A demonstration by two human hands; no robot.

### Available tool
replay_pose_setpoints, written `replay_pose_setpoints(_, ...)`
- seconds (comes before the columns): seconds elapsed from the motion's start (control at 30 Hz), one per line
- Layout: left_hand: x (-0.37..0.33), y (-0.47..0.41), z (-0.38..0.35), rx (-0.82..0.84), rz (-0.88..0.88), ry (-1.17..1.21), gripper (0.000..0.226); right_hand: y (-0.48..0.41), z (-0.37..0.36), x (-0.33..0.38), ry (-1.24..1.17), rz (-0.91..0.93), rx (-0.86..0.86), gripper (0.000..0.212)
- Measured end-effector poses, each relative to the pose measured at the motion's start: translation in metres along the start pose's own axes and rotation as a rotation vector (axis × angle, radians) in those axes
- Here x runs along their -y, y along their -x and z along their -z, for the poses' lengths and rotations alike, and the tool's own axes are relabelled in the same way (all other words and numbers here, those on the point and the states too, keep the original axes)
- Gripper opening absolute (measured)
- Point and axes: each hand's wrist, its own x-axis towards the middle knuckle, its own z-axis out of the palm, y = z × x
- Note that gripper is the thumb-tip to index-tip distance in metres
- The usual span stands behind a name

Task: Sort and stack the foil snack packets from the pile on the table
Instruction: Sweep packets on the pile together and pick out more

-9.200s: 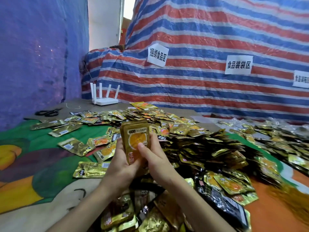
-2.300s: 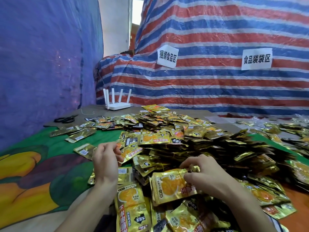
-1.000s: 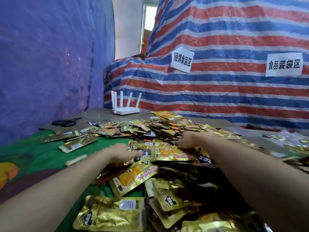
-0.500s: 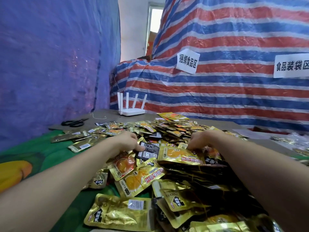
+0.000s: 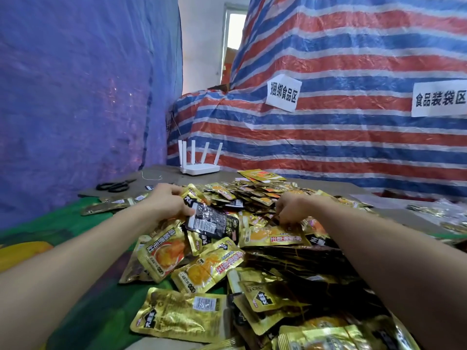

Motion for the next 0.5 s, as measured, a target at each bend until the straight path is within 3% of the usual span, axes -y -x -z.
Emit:
replay_pose_setpoints(0.2,0.003,0.0,0.019,-0.106,-0.021,0.066,0.02,0.002,-0.006,0.0,0.056,0.048,-0.185,0.025)
replay_pose_setpoints(0.43,0.003,0.004,0.027,-0.104,-0.027,0.048,0.018,0.009,-0.004,0.001,0.021,0.064,-0.208,0.028)
replay_pose_setpoints(0.5,0.005,0.006,0.031,-0.065,0.003,-0.036,0.027,0.01,-0.003,0.002,0.002,0.055,-0.199,0.023)
